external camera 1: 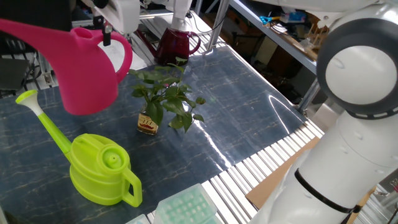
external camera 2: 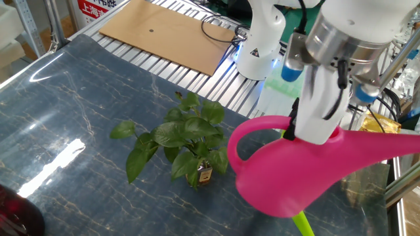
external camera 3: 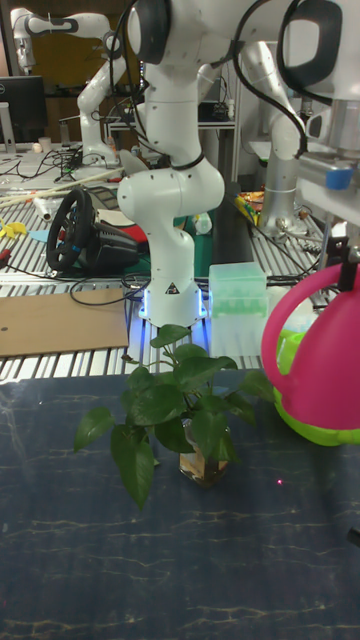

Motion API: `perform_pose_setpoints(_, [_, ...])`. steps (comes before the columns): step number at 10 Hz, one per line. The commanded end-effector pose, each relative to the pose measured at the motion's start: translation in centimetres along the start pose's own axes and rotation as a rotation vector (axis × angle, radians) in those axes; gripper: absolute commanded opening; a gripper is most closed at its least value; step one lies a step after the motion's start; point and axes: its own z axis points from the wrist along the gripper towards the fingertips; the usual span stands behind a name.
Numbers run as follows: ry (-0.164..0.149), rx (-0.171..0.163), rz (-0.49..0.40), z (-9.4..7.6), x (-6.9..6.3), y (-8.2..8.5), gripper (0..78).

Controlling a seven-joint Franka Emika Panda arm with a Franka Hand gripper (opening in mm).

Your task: Water the plant

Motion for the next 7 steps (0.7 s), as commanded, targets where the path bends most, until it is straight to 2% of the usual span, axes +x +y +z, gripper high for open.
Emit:
perform_pose_setpoints(1, [0.096,-0.029,-0.036,-0.2,0.0,0.0,1.2])
perform_pose_setpoints(2, [0.135,-0.037,-0.121,-0.2,0.0,0.0,1.2])
perform_pose_setpoints(3, [0.136,-0.028,-0.142,-0.2,0.0,0.0,1.2])
perform_pose_setpoints(6, [0.129,-0.026,-0.15,0.0,0.2,0.0,1.2])
perform_pose_setpoints(7, [0.098,-0.018,-0.15,1.4,1.2,0.4,1.2])
